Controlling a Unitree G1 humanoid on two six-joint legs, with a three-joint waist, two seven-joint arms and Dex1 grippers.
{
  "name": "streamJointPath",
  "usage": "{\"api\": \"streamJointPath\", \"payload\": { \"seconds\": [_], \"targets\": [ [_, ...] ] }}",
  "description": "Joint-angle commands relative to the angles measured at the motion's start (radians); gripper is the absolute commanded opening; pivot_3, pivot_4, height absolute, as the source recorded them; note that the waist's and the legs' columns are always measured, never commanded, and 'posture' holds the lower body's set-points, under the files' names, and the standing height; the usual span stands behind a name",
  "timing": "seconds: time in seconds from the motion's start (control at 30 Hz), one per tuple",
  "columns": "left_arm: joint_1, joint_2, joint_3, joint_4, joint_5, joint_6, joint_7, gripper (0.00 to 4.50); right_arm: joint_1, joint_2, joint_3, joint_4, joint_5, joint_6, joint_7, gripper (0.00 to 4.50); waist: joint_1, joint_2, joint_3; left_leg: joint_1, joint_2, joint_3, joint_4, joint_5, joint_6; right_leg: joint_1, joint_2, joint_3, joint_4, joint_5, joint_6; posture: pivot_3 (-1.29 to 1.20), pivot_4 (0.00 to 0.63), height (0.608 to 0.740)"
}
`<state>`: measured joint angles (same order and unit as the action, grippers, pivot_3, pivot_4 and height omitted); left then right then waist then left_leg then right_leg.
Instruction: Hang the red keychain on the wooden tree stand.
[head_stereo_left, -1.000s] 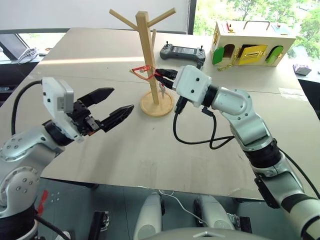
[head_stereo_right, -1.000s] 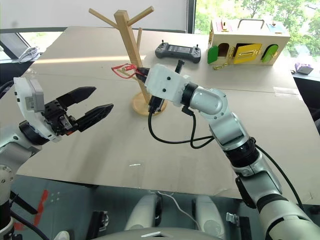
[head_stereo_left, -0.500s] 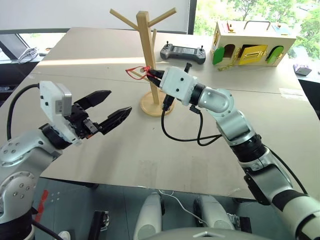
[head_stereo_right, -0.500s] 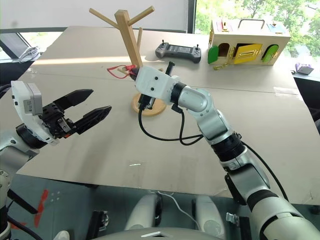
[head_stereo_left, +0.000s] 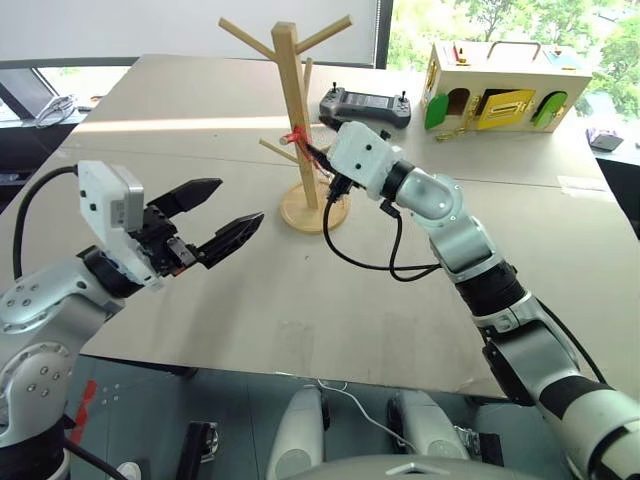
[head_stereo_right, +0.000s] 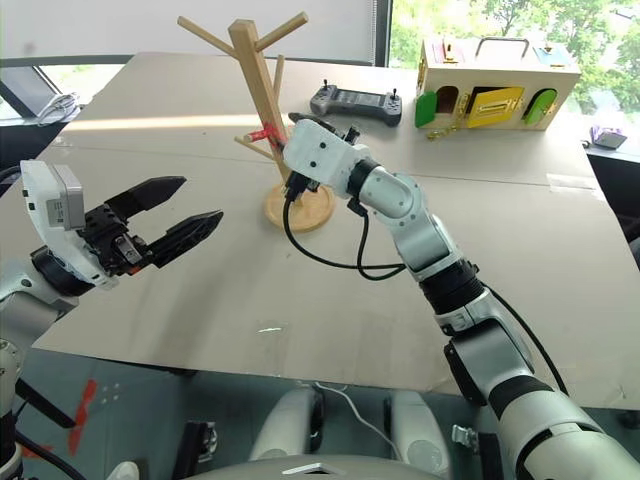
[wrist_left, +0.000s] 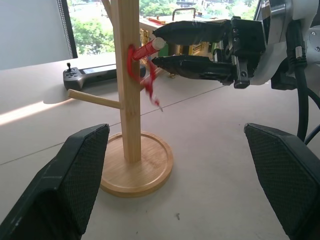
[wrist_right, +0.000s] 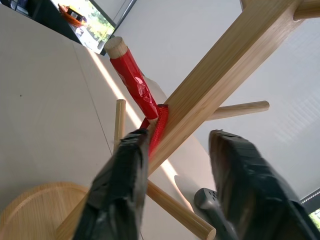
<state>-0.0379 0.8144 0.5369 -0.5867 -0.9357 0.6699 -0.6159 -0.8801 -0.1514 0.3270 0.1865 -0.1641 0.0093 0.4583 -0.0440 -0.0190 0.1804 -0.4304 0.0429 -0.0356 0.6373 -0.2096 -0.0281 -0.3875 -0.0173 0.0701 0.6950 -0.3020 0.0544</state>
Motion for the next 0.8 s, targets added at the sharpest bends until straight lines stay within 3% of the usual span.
{"api": "streamJointPath", "payload": {
  "seconds": [0.03,0.07,0.1,0.27,0.4,0.6,0.8],
  "targets": [
    [-0.012,-0.002,-0.005,-0.014,0.015,-0.027,0.004,4.50,0.015,0.001,-0.050,-0.061,0.054,-0.025,0.018,3.82,0.001,0.000,0.000,0.000,0.000,0.000,0.000,0.000,0.000,0.000,0.000,0.000,0.000,0.000,0.000,0.00,0.150,0.740],
    [-0.010,-0.008,-0.011,-0.016,0.021,-0.027,0.009,4.50,0.033,-0.005,-0.058,-0.074,0.067,-0.025,0.026,4.36,0.001,0.000,0.000,0.000,0.000,0.000,0.000,0.000,0.000,0.000,0.000,0.000,0.000,0.000,0.000,0.00,0.150,0.740],
    [-0.008,-0.016,-0.018,-0.017,0.030,-0.029,0.019,4.50,0.055,-0.014,-0.068,-0.087,0.079,-0.027,0.033,4.44,0.002,0.000,0.000,0.000,0.000,0.000,0.000,0.000,0.000,0.000,0.000,0.000,0.000,0.000,0.000,0.00,0.150,0.740],
    [-0.002,-0.119,-0.077,0.007,0.187,-0.093,0.159,4.50,0.180,-0.066,-0.121,-0.119,0.095,-0.009,0.015,4.44,0.006,0.000,0.000,0.000,-0.001,0.000,0.000,0.000,0.000,0.001,-0.001,0.000,-0.001,0.000,0.000,0.00,0.150,0.740],
    [0.018,-0.270,-0.178,0.094,0.367,-0.197,0.278,4.50,0.344,-0.108,-0.219,-0.122,0.103,0.017,-0.070,4.44,0.007,0.000,-0.001,0.000,-0.001,0.000,0.000,0.000,0.000,0.001,-0.001,0.000,-0.001,0.000,0.000,0.00,0.150,0.740],
    [0.016,-0.422,-0.254,0.271,0.579,-0.417,0.361,4.50,0.516,-0.030,-0.405,-0.161,0.218,0.110,-0.219,4.44,0.002,0.000,-0.001,0.001,0.000,0.001,0.000,0.000,0.000,0.001,0.000,0.001,0.001,0.000,0.000,0.00,0.150,0.740],
    [-0.017,-0.514,-0.280,0.435,0.680,-0.571,0.410,4.50,0.620,-0.002,-0.476,-0.158,0.233,0.057,-0.300,4.44,0.006,-0.001,-0.001,0.000,-0.001,0.001,0.000,0.000,0.000,0.001,0.000,0.001,0.000,0.000,0.000,0.00,0.150,0.740]
  ]
}}
